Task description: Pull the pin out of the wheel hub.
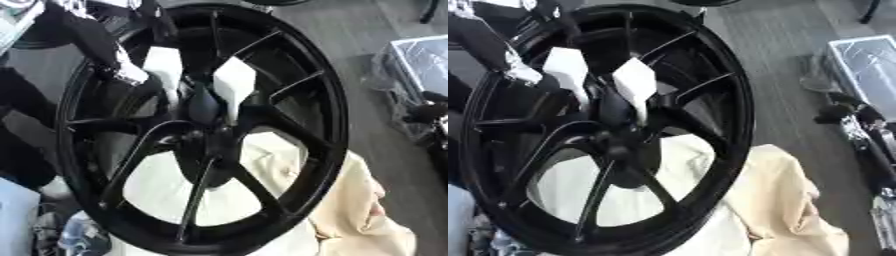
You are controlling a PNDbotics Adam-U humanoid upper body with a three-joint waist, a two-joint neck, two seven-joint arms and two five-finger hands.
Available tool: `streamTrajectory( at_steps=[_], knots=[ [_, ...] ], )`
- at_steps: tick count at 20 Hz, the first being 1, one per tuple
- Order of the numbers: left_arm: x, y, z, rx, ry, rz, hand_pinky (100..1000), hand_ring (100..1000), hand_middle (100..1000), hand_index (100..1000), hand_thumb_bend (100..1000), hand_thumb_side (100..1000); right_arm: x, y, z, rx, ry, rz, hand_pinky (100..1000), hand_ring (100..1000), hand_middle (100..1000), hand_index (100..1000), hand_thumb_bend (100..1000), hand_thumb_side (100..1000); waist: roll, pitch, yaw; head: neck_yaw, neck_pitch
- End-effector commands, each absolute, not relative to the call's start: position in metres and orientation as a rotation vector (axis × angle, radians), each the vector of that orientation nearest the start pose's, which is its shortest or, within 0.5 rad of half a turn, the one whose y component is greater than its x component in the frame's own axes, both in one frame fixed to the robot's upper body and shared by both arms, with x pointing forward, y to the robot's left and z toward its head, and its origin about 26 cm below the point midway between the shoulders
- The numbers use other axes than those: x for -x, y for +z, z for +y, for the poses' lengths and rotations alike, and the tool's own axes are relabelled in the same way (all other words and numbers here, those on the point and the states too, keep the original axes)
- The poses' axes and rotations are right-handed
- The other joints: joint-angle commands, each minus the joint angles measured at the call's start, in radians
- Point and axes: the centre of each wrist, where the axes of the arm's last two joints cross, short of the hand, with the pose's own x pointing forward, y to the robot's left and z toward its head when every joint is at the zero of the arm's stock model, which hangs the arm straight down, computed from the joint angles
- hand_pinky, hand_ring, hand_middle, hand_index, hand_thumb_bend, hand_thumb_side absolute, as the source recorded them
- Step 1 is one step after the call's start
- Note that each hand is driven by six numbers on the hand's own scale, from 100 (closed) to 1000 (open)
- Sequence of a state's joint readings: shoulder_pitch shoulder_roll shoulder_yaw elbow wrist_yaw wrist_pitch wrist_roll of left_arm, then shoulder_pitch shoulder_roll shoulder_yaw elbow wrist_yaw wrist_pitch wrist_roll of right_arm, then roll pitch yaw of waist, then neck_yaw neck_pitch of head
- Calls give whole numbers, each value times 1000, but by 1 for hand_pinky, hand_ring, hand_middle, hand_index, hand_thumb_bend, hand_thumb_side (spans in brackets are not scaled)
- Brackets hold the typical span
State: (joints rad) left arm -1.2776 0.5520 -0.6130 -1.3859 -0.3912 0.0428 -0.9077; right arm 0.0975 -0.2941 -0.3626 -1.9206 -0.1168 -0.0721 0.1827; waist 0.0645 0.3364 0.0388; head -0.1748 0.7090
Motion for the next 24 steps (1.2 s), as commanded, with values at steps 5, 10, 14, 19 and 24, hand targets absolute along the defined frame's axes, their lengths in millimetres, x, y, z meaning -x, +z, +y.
streamTrajectory(
  at_steps=[5, 10, 14, 19, 24],
  knots=[
    [-401, 368, 119, -579, -2130, -1394, 895, 910, 801, 877, 433, 377, -228, 107, -389, 356, 170, -1923, 1000, 711, 651, 869, 100, 711, -4, -15, -4, 7, -16],
    [-400, 368, 115, -572, -2119, -1402, 886, 898, 793, 852, 362, 320, -229, 107, -389, 355, 171, -1921, 1000, 711, 652, 870, 100, 713, -3, -13, -6, 9, -14],
    [-400, 367, 114, -560, -2116, -1398, 876, 872, 769, 819, 334, 286, -229, 107, -389, 359, 169, -1918, 1000, 710, 651, 870, 100, 714, -2, -12, -8, 9, -15],
    [-401, 363, 112, -545, -2126, -1387, 850, 809, 684, 654, 293, 156, -229, 108, -390, 364, 164, -1920, 1000, 709, 651, 869, 100, 712, -2, -12, -8, 11, -13],
    [-400, 363, 112, -532, -2117, -1390, 815, 756, 612, 534, 192, 110, -228, 108, -390, 364, 161, -1921, 1000, 709, 651, 870, 100, 713, -2, -12, -11, 10, -11]
  ],
)
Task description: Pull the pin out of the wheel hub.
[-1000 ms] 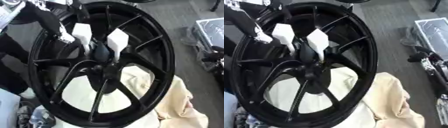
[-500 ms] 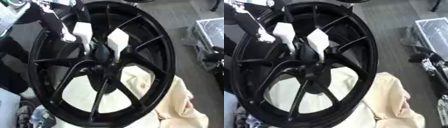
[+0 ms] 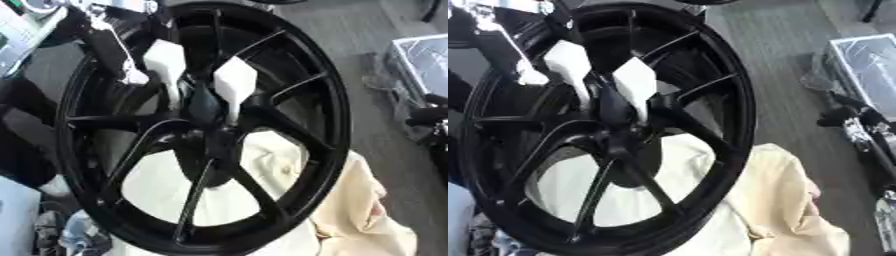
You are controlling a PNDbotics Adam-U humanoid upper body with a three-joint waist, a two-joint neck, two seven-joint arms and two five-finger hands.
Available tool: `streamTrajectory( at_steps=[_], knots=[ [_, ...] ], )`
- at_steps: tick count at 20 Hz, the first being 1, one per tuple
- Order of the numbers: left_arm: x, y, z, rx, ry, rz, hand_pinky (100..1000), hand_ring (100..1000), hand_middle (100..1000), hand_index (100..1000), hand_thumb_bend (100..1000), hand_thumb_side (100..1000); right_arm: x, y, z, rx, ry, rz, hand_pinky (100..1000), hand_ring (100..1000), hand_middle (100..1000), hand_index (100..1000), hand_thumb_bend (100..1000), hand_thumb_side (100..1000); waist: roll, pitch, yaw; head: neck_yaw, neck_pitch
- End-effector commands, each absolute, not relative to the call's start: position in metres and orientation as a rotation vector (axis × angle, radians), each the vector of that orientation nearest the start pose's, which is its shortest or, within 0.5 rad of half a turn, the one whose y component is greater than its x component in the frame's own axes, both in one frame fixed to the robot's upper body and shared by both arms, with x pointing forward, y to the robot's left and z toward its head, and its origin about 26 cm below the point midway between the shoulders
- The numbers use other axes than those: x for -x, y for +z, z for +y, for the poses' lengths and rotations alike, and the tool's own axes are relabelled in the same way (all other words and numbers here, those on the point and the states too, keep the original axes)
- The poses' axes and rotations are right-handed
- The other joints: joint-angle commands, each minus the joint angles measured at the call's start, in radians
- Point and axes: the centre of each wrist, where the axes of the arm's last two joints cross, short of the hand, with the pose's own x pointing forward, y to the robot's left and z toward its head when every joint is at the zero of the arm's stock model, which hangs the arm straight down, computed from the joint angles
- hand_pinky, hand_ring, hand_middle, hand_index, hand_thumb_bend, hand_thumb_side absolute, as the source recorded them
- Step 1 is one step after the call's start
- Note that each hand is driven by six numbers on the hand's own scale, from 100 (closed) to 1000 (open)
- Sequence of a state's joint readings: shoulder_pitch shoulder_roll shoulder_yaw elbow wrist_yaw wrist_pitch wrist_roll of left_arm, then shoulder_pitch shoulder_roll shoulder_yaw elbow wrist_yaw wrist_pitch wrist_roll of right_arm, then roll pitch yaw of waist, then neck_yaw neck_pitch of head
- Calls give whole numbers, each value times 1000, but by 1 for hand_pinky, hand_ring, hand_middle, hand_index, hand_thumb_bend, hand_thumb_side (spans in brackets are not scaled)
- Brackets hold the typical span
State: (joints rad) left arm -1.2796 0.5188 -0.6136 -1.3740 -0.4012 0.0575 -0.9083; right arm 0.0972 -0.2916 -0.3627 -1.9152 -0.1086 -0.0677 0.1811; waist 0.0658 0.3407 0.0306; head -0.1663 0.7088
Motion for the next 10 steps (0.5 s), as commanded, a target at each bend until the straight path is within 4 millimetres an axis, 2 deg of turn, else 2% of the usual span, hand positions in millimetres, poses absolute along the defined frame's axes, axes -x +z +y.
streamTrajectory(
  at_steps=[1, 3, 10],
  knots=[
    [-399, 364, 112, -528, -2113, -1394, 806, 743, 594, 523, 151, 123, -228, 108, -390, 364, 161, -1920, 1000, 709, 651, 870, 100, 713, -3, -17, -3, 1, -11],
    [-396, 367, 112, -516, -2101, -1409, 793, 725, 575, 492, 100, 139, -228, 107, -390, 365, 162, -1918, 1000, 709, 651, 870, 100, 714, -4, -18, -3, 1, -10],
    [-377, 391, 121, -500, -2034, -1508, 767, 678, 530, 375, 100, 159, -226, 106, -391, 371, 162, -1911, 1000, 709, 651, 870, 100, 713, -4, -23, -2, -2, -5]
  ],
)
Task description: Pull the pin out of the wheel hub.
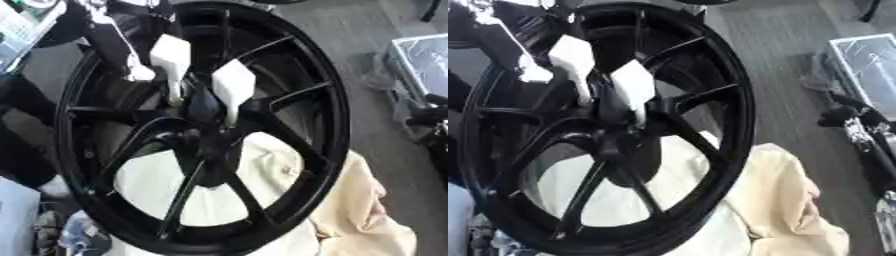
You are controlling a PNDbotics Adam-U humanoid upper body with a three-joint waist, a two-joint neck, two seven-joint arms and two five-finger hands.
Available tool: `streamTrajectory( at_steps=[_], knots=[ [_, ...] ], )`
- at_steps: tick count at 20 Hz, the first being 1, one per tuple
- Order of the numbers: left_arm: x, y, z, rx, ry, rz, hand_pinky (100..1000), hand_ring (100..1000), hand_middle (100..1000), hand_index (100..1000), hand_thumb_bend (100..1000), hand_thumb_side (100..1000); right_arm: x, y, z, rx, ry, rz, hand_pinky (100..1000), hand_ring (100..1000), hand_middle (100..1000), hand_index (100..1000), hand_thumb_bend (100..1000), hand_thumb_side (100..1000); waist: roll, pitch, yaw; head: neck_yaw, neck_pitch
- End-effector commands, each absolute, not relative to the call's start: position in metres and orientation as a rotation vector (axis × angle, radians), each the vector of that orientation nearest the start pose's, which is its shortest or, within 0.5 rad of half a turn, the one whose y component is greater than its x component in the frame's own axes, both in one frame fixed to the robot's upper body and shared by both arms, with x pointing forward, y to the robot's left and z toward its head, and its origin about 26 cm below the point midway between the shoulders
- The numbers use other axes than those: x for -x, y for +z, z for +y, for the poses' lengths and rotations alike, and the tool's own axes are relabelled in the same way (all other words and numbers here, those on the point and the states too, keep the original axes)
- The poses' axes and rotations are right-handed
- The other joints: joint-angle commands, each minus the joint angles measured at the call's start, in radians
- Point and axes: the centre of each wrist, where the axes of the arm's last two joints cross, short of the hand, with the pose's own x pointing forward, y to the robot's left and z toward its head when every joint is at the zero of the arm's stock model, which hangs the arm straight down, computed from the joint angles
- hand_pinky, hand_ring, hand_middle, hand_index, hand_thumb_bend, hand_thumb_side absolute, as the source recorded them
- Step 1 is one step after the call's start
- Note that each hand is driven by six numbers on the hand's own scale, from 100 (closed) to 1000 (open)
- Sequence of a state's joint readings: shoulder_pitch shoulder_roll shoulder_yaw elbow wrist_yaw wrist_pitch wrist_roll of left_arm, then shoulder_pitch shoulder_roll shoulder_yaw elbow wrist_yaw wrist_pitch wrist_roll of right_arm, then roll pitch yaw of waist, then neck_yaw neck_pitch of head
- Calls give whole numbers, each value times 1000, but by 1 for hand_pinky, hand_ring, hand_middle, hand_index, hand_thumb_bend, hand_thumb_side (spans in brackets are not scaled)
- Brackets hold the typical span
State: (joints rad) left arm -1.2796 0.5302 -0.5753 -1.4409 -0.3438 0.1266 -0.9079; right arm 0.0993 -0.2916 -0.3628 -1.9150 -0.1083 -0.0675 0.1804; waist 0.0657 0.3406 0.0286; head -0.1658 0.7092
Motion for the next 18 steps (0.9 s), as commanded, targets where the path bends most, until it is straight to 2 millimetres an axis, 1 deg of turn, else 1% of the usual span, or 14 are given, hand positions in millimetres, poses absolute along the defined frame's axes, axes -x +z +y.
streamTrajectory(
  at_steps=[1, 4, 5, 6, 9, 11, 15, 18],
  knots=[
    [-373, 396, 124, -505, -2022, -1525, 765, 674, 525, 372, 100, 155, -226, 106, -391, 371, 162, -1911, 1000, 709, 651, 870, 100, 712, -4, -24, 0, -3, -5],
    [-361, 414, 135, -529, -1965, -1612, 757, 658, 515, 364, 100, 152, -225, 107, -391, 372, 162, -1916, 1000, 709, 651, 870, 100, 708, -6, -26, 4, -6, -1],
    [-356, 420, 140, -537, -1934, -1657, 752, 651, 511, 360, 100, 471, -225, 107, -391, 374, 161, -1917, 1000, 709, 651, 870, 100, 745, -6, -26, 7, -7, 0],
    [-350, 426, 147, -545, -1886, -1717, 751, 649, 511, 359, 100, 157, -224, 107, -391, 376, 159, -1919, 1000, 709, 651, 870, 100, 704, -8, -27, 10, -9, 2],
    [-333, 441, 176, -583, -1736, -1861, 750, 646, 511, 358, 100, 153, -222, 109, -393, 384, 156, -1927, 1000, 709, 651, 870, 100, 699, -10, -31, 20, -19, 7],
    [-326, 444, 204, -646, -1625, -1897, 751, 646, 524, 359, 100, 135, -219, 110, -394, 396, 150, -1931, 1000, 709, 651, 870, 100, 694, -11, -34, 31, -33, 12],
    [-315, 436, 269, -810, -1399, -1862, 753, 647, 519, 362, 100, 114, -215, 111, -396, 421, 129, -1936, 1000, 709, 651, 870, 100, 691, -13, -35, 48, -52, 16],
    [-311, 421, 317, -899, -1215, -1801, 746, 638, 516, 359, 100, 140, -214, 112, -398, 432, 113, -1941, 1000, 709, 651, 870, 100, 687, -17, -36, 61, -56, 17]
  ],
)
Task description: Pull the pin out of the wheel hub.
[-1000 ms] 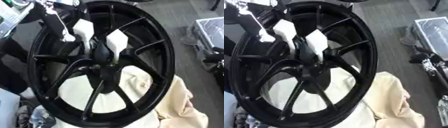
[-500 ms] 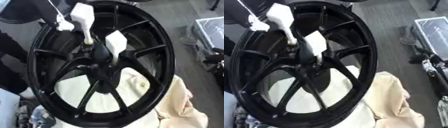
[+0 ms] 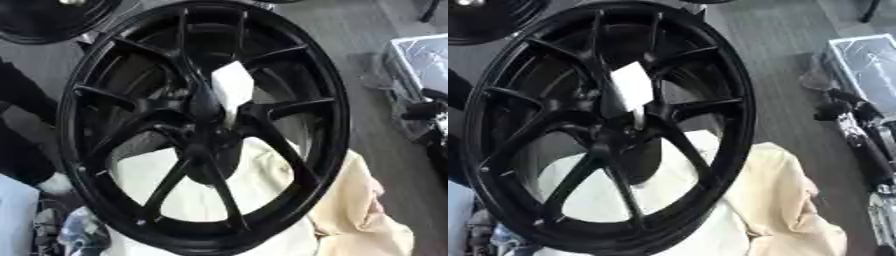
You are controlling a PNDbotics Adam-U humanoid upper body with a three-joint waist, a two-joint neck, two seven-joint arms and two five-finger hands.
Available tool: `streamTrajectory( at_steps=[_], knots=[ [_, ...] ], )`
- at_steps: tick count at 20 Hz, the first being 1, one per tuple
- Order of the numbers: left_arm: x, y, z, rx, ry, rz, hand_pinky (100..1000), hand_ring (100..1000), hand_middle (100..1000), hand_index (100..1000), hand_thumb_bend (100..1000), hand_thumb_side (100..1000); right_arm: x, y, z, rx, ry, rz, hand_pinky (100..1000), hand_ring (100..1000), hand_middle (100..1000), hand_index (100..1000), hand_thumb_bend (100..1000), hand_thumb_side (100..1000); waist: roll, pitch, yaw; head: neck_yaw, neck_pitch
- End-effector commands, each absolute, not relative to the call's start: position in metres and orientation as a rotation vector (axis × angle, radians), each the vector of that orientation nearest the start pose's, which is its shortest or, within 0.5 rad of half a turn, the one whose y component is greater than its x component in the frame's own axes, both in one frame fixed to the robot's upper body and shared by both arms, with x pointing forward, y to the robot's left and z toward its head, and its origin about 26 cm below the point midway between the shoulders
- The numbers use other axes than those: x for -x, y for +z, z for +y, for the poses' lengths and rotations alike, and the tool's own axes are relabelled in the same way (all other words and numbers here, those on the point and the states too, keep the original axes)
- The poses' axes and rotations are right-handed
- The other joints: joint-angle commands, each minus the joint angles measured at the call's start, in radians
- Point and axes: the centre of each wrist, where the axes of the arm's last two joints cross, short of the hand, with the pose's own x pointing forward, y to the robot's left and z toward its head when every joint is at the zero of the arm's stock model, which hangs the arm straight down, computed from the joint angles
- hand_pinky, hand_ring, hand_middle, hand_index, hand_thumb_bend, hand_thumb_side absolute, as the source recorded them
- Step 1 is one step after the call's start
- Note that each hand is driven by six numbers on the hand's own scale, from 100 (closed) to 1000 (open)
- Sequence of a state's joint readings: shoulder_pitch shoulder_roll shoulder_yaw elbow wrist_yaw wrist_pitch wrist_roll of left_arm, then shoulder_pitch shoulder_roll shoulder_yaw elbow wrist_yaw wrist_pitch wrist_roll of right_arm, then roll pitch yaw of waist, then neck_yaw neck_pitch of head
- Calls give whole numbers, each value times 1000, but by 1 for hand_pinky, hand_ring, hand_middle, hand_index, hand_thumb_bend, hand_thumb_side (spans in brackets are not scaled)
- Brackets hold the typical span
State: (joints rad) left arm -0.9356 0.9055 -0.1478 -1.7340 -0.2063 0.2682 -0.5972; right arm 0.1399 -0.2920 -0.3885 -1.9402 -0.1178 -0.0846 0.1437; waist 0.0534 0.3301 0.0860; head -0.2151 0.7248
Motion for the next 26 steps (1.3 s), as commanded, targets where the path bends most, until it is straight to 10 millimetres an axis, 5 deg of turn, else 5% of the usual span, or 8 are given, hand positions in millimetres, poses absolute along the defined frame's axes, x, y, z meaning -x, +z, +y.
streamTrajectory(
  at_steps=[1, 9, 12, 13, 14, 16, 22, 26],
  knots=[
    [-310, 414, 331, -918, -1155, -1781, 744, 637, 515, 359, 100, 146, -213, 113, -398, 433, 107, -1944, 1000, 709, 651, 870, 100, 686, -6, -25, 6, -7, 1],
    [-315, 330, 418, -930, -708, -1619, 732, 638, 532, 412, 100, 250, -210, 116, -400, 455, 57, -1967, 1000, 709, 650, 870, 100, 678, -16, -20, 22, 5, -9],
    [-314, 302, 431, -917, -640, -1568, 814, 753, 700, 761, 100, 148, -210, 116, -401, 459, 44, -1968, 1000, 709, 650, 869, 100, 680, -20, -16, 28, 6, -13],
    [-314, 293, 436, -911, -630, -1539, 847, 795, 753, 847, 100, 209, -210, 115, -401, 460, 43, -1968, 1000, 708, 650, 869, 100, 680, -20, -15, 29, 5, -14],
    [-314, 286, 440, -909, -627, -1511, 865, 816, 775, 891, 106, 519, -210, 115, -400, 460, 42, -1967, 1000, 708, 650, 869, 100, 681, -21, -14, 30, 5, -15],
    [-314, 275, 449, -923, -619, -1455, 897, 849, 803, 958, 361, 826, -210, 115, -400, 460, 41, -1966, 1000, 707, 648, 868, 100, 682, -21, -13, 30, 5, -18],
    [-315, 262, 454, -951, -632, -1380, 902, 854, 805, 992, 365, 927, -211, 114, -400, 456, 42, -1962, 1000, 705, 646, 867, 100, 684, -23, -11, 26, 5, -24],
    [-317, 264, 449, -924, -579, -1441, 854, 811, 782, 917, 100, 936, -211, 113, -400, 454, 41, -1961, 1000, 705, 645, 867, 100, 684, -23, -10, 26, 8, -23]
  ],
)
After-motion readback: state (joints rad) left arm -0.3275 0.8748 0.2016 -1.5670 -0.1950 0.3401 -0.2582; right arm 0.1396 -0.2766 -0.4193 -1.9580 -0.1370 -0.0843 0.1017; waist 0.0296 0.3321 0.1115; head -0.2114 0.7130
